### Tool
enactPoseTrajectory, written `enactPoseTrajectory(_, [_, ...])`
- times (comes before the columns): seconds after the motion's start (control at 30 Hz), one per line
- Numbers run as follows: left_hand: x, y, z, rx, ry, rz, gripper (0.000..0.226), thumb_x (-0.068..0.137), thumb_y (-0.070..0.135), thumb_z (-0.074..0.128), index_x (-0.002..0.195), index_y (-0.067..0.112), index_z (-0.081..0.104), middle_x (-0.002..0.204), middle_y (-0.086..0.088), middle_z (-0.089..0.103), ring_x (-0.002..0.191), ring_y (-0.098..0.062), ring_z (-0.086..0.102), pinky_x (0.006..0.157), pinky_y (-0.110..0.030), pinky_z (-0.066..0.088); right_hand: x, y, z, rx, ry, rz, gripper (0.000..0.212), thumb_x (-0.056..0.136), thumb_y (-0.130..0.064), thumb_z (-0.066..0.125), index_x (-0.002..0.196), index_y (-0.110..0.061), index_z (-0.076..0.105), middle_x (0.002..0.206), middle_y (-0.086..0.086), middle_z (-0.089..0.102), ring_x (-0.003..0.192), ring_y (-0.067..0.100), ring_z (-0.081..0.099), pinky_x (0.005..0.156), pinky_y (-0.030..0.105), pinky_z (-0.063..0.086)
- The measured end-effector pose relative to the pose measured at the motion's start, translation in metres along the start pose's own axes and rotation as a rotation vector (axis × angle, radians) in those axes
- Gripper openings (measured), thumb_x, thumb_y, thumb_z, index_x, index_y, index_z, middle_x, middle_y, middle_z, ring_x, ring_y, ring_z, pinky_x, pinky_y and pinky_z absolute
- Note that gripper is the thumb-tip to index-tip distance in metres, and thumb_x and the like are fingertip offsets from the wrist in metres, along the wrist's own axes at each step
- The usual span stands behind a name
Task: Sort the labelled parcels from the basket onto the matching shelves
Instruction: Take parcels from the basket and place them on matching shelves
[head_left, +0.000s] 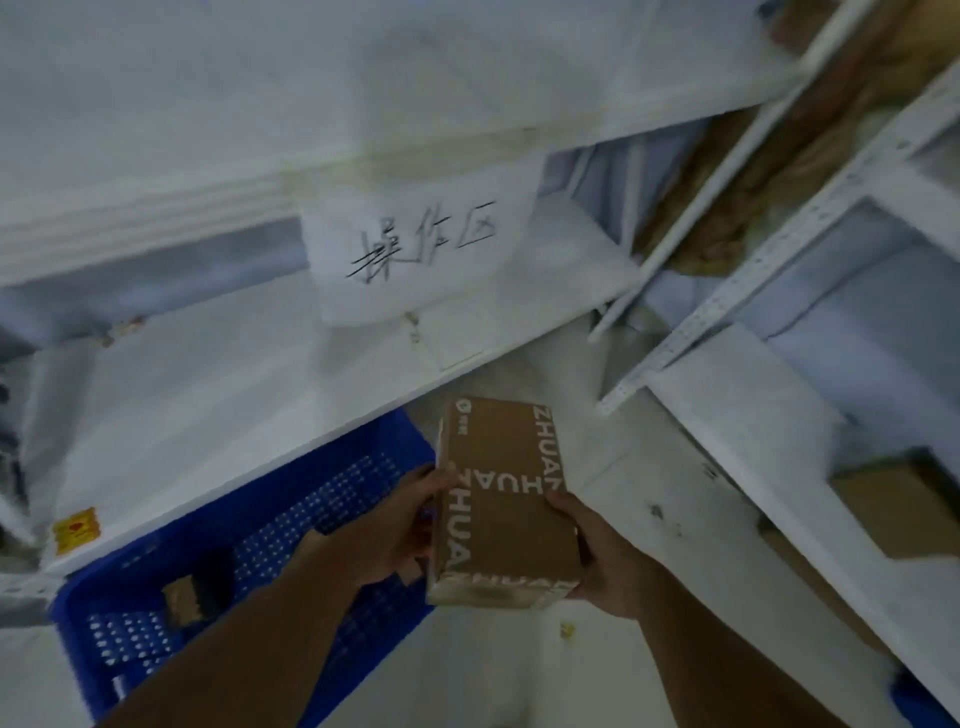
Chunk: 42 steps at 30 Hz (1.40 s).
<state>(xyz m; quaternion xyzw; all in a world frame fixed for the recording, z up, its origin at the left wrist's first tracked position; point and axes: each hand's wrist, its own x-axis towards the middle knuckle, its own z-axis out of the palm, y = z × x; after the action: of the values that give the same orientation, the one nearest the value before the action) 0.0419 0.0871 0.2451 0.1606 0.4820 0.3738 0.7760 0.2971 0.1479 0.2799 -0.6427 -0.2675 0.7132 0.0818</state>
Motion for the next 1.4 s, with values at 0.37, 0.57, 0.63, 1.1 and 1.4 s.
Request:
enactPoseTrajectory(0.37, [-0.092, 0.102, 0.384, -0.001, -0.697, 0.167, 0.057, 0.110, 0.042, 0.019, 0.142, 0.008, 0.051, 0.129, -0.016, 0.065, 0.118, -0.030, 0.065, 0.094, -0.044, 0.056, -0.329, -0.028, -0.198, 0.671, 0.143, -0.624, 0.060, 0.088, -0.053, 0.056, 0.130, -0.013, 0.070, 0.122, 0.021, 0.070, 0.098, 0.038, 0.072, 0.086, 0.052, 0.058])
enactPoseTrajectory(0.57, [-0.187, 0.125, 0.566, 0.144, -0.893, 0.059, 0.078, 0.094, 0.070, 0.053, 0.154, 0.021, 0.043, 0.157, -0.018, 0.041, 0.146, -0.044, 0.035, 0.114, -0.072, 0.024, -0.510, -0.021, -0.285, 0.673, 0.298, -0.765, 0.058, 0.090, -0.046, 0.056, 0.130, -0.006, 0.067, 0.114, 0.022, 0.071, 0.093, 0.038, 0.072, 0.084, 0.047, 0.060])
enactPoseTrajectory(0.63, [-0.218, 0.128, 0.614, 0.282, -0.858, 0.102, 0.082, 0.086, 0.073, 0.062, 0.151, 0.026, 0.048, 0.156, -0.018, 0.043, 0.144, -0.047, 0.037, 0.112, -0.077, 0.022, -0.567, -0.014, -0.311, 0.617, 0.400, -0.783, 0.057, 0.091, -0.046, 0.059, 0.130, -0.005, 0.069, 0.119, 0.023, 0.070, 0.107, 0.042, 0.069, 0.097, 0.052, 0.056])
enactPoseTrajectory(1.1, [-0.396, 0.144, 0.804, 0.452, -0.727, 0.623, 0.062, 0.080, 0.060, 0.069, 0.132, 0.028, 0.063, 0.125, -0.009, 0.070, 0.113, -0.034, 0.066, 0.070, -0.045, 0.060, -0.830, 0.023, -0.357, 0.248, 0.549, -1.094, 0.058, 0.087, -0.068, 0.061, 0.131, -0.030, 0.062, 0.128, 0.004, 0.070, 0.123, 0.027, 0.061, 0.110, 0.057, 0.044])
enactPoseTrajectory(1.4, [-0.416, 0.151, 0.833, 0.313, -0.785, 0.561, 0.062, 0.082, 0.051, 0.074, 0.137, 0.027, 0.057, 0.119, -0.010, 0.071, 0.114, -0.031, 0.065, 0.072, -0.043, 0.061, -0.860, 0.019, -0.362, 0.359, 0.427, -1.237, 0.050, 0.088, -0.037, 0.075, 0.132, -0.016, 0.062, 0.137, 0.017, 0.064, 0.117, 0.032, 0.068, 0.088, 0.041, 0.061])
